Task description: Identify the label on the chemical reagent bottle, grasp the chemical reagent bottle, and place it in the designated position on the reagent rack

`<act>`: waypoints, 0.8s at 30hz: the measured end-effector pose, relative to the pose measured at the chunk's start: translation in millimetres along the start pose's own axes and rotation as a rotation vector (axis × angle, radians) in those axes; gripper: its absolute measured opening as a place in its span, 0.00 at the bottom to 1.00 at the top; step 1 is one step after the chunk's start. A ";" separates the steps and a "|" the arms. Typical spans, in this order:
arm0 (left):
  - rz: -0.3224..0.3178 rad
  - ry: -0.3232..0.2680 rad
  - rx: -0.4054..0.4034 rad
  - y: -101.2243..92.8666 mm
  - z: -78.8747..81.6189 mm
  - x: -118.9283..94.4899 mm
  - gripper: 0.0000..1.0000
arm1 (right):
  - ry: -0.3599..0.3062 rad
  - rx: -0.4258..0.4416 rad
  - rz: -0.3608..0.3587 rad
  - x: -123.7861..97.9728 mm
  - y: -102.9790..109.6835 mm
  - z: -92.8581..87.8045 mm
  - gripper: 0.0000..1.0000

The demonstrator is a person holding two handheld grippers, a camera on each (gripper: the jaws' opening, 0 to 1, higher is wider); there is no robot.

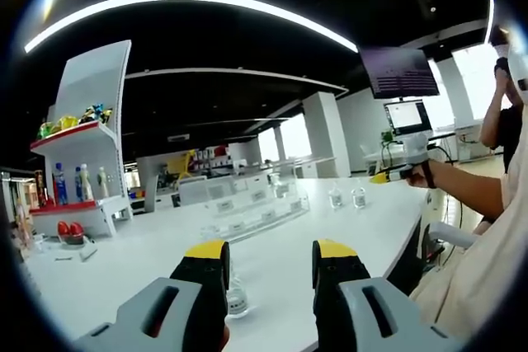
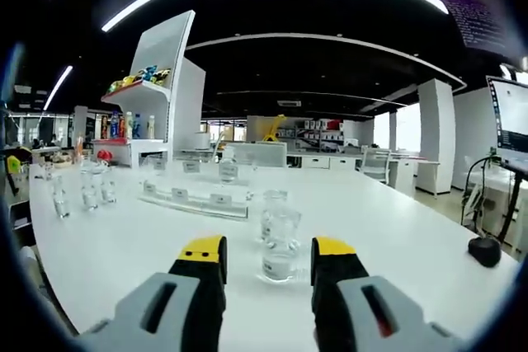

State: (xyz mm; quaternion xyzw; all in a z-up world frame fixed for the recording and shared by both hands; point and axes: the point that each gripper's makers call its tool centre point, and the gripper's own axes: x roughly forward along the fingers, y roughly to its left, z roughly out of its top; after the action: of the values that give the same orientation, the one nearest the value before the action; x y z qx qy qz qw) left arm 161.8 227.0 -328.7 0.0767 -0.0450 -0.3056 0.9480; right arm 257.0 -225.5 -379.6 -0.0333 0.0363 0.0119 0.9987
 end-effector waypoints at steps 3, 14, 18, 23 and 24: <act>0.001 0.002 -0.006 0.6 -0.8 0.5 0.41 | 0.001 0.003 0.004 2.5 2.0 -0.6 0.41; -0.007 0.008 -0.005 -1.7 -2.1 1.8 0.41 | 0.013 0.015 0.000 13.7 1.5 -2.8 0.41; -0.005 0.011 -0.009 -0.3 -3.3 1.9 0.41 | 0.019 0.006 0.002 15.3 1.9 -2.6 0.41; -0.001 0.012 -0.012 1.1 -3.8 1.1 0.41 | 0.029 0.005 -0.004 20.8 -1.6 -4.6 0.40; -0.001 0.010 -0.013 1.1 -3.5 0.7 0.41 | 0.031 0.008 -0.004 22.3 -2.5 -5.4 0.40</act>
State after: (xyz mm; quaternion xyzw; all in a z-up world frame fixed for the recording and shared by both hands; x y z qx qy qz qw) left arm 163.5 227.9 -332.0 0.0722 -0.0382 -0.3061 0.9485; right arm 279.0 -227.8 -386.5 -0.0294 0.0519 0.0093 0.9982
